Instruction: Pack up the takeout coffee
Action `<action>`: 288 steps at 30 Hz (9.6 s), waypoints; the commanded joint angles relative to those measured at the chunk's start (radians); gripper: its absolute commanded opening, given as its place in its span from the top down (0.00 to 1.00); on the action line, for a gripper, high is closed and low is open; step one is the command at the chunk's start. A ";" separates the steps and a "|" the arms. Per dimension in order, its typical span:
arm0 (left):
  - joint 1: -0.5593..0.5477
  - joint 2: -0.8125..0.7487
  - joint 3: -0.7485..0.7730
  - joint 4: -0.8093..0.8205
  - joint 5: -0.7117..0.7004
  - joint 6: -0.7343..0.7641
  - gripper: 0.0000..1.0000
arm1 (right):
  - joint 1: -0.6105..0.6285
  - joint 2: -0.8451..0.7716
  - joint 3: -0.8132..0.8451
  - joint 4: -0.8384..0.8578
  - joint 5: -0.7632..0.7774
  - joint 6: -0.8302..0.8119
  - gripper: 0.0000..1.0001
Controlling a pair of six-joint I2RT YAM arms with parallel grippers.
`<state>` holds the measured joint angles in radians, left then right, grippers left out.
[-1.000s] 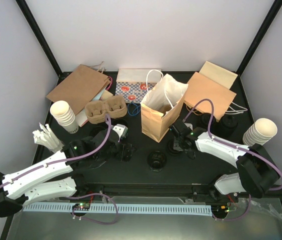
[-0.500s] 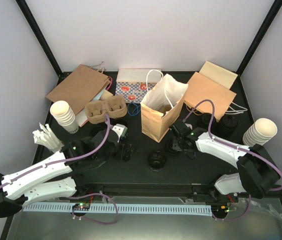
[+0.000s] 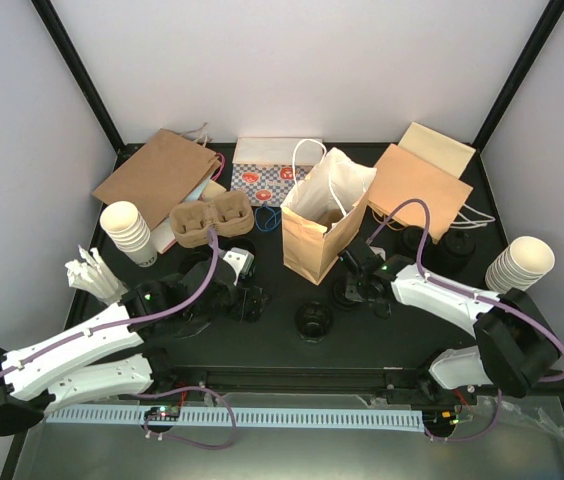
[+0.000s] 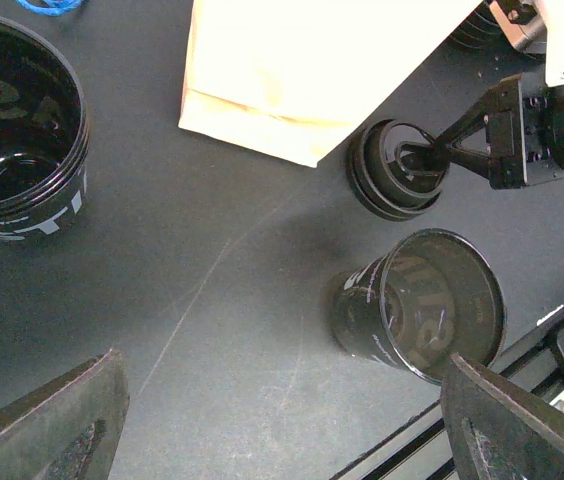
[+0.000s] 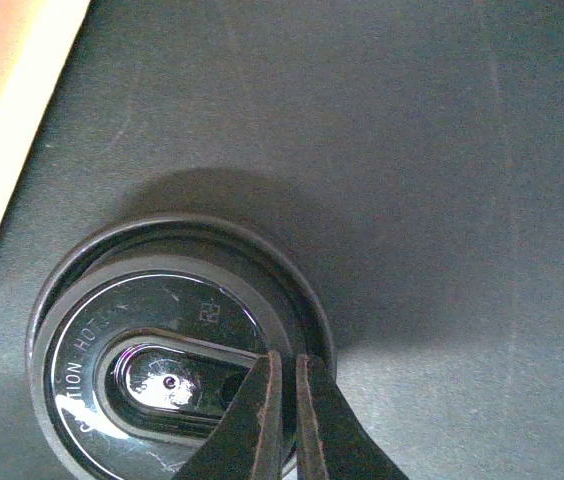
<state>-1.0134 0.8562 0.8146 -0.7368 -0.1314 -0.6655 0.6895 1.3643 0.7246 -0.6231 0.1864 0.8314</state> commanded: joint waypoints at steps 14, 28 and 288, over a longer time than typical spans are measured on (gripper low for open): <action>0.008 -0.031 0.003 -0.015 -0.020 0.001 0.12 | -0.257 -0.195 0.042 -0.159 0.116 -0.123 0.99; 0.009 -0.020 0.006 0.007 -0.006 0.013 0.12 | -0.365 -0.259 0.096 -0.166 0.033 -0.215 0.99; 0.154 0.321 -0.384 0.565 0.550 -0.121 0.71 | 0.490 -0.044 0.105 -0.122 -0.244 -0.478 0.30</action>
<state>-0.8558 1.1316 0.5011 -0.1287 0.4370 -0.7650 1.1759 1.2636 0.8783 -0.7166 0.0414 0.3279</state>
